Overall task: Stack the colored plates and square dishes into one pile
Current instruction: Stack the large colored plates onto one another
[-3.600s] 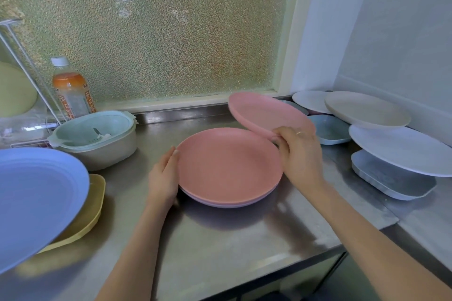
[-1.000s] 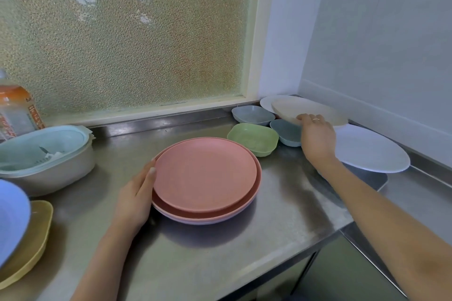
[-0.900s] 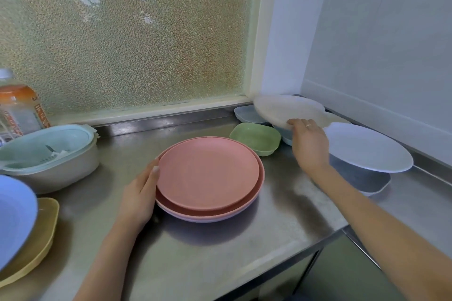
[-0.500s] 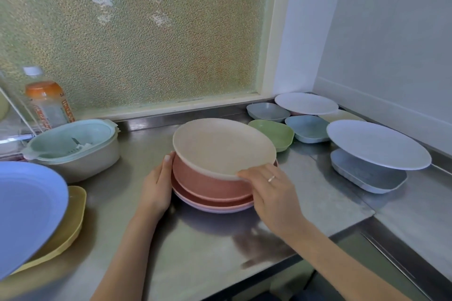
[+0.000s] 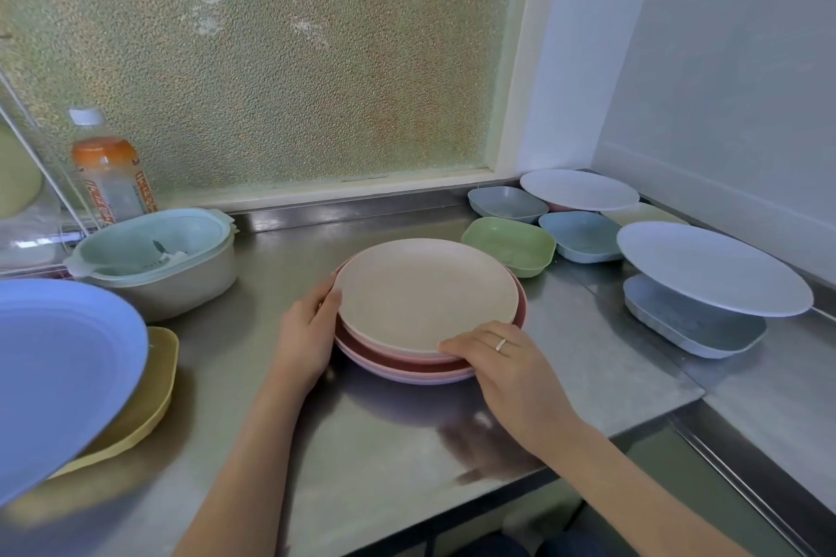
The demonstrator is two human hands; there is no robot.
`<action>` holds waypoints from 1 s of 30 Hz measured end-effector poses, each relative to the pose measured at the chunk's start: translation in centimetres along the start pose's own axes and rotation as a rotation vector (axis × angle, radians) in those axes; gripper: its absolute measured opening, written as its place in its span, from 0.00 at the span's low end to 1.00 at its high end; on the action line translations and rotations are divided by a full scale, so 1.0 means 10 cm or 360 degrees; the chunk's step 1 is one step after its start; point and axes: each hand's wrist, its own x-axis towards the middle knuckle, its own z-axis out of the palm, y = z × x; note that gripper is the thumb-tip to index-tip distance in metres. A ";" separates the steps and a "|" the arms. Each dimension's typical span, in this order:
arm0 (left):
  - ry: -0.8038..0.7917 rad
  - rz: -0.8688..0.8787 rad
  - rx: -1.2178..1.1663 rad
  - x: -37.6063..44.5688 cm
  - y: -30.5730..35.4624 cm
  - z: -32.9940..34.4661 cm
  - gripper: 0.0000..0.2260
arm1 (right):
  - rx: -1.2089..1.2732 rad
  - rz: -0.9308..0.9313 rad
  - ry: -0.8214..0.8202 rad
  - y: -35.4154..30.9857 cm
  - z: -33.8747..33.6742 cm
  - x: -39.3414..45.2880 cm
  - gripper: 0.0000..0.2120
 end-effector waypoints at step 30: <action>0.1440 0.0279 0.0850 -0.98 0.51 -0.89 0.16 | 0.0627 -0.0107 -0.0237 -1.34 0.60 0.77 0.21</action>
